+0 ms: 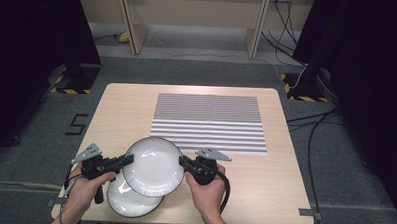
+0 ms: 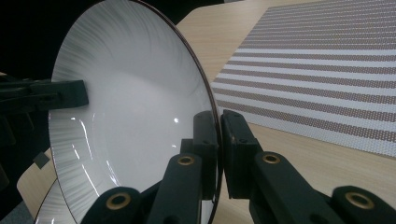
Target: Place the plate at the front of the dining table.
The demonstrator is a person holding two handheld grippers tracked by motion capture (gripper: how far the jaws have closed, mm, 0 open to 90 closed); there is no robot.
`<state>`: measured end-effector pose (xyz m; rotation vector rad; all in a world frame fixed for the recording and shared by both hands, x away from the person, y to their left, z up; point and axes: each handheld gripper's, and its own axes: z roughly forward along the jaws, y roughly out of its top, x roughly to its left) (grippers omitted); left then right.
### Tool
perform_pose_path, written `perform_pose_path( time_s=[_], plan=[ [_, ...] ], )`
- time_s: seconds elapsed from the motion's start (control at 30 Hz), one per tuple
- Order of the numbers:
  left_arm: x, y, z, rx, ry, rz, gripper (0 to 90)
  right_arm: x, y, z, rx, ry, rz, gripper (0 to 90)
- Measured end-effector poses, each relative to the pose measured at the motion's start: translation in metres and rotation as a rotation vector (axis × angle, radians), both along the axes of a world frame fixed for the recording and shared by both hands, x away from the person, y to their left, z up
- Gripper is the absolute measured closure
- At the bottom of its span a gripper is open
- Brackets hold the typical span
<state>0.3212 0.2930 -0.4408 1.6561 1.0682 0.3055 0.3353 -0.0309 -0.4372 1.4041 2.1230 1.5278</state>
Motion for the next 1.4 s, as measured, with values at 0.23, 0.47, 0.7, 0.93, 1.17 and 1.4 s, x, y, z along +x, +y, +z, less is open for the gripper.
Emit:
perform_pose_path(
  time_s=[0.23,0.47,0.7,0.93,1.17,1.4],
  plan=[
    [0.003,-0.005,0.001,0.000,-0.003,-0.006,83.0,0.001,-0.004,0.002,-0.008,-0.006,-0.009,84.9],
    [0.007,-0.010,0.004,0.003,-0.006,-0.016,83.1,0.002,-0.009,0.004,-0.008,-0.008,-0.014,84.9],
    [0.009,-0.013,0.006,0.005,-0.013,-0.019,83.0,0.003,-0.012,0.006,-0.008,-0.016,-0.019,84.9],
    [0.011,-0.017,0.007,0.000,-0.016,-0.020,83.0,0.004,-0.015,0.009,-0.011,-0.026,-0.030,84.7],
    [0.014,-0.022,0.008,0.001,-0.013,-0.028,83.0,0.005,-0.020,0.011,-0.018,-0.030,-0.036,84.6],
    [0.016,-0.026,0.009,0.003,-0.015,-0.033,83.0,0.005,-0.023,0.011,-0.017,-0.032,-0.044,84.6]
  ],
)
